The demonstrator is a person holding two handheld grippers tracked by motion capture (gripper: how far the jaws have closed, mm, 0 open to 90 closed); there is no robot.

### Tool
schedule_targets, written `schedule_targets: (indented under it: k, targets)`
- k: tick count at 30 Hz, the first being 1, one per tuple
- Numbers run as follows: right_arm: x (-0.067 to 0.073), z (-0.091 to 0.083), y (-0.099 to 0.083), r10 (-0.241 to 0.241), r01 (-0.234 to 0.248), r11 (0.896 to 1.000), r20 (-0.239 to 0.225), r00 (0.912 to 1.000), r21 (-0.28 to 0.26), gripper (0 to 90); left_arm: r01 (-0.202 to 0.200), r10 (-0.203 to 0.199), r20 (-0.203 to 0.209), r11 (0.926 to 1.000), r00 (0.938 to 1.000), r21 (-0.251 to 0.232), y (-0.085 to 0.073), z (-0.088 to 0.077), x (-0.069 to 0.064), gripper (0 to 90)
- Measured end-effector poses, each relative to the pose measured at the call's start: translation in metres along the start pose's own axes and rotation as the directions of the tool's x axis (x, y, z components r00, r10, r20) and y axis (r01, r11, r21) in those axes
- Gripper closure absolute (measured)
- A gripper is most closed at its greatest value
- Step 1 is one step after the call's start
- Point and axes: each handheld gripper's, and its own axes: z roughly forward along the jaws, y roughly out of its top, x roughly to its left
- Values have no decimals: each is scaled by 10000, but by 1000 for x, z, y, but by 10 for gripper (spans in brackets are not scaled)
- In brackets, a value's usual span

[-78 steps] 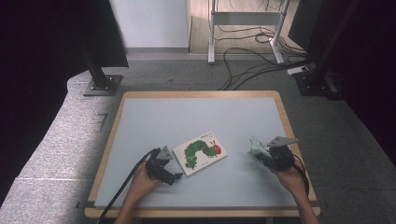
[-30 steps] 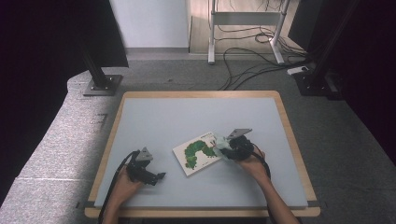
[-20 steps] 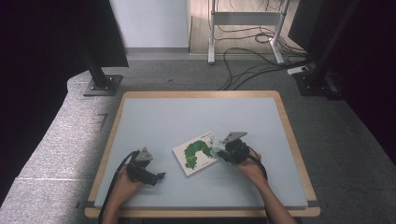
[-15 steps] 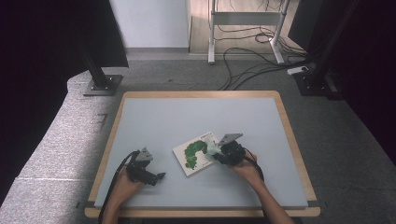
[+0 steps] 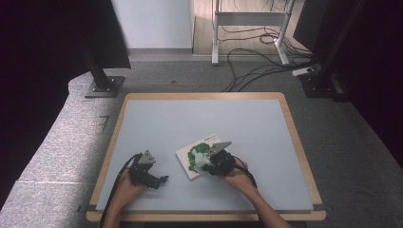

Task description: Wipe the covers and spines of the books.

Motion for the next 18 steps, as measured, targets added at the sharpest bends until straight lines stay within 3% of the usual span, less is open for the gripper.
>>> schedule_targets:
  k: [12,18]
  targets:
    - [33,16,17,-792,808,9966,-911,9927,142,711,12,-13,-5,10000,10000,-16,0,0,0,0]
    - [35,22,23,-882,899,9959,-906,9920,143,716,17,-17,1,10000,10000,-16,0,0,0,0]
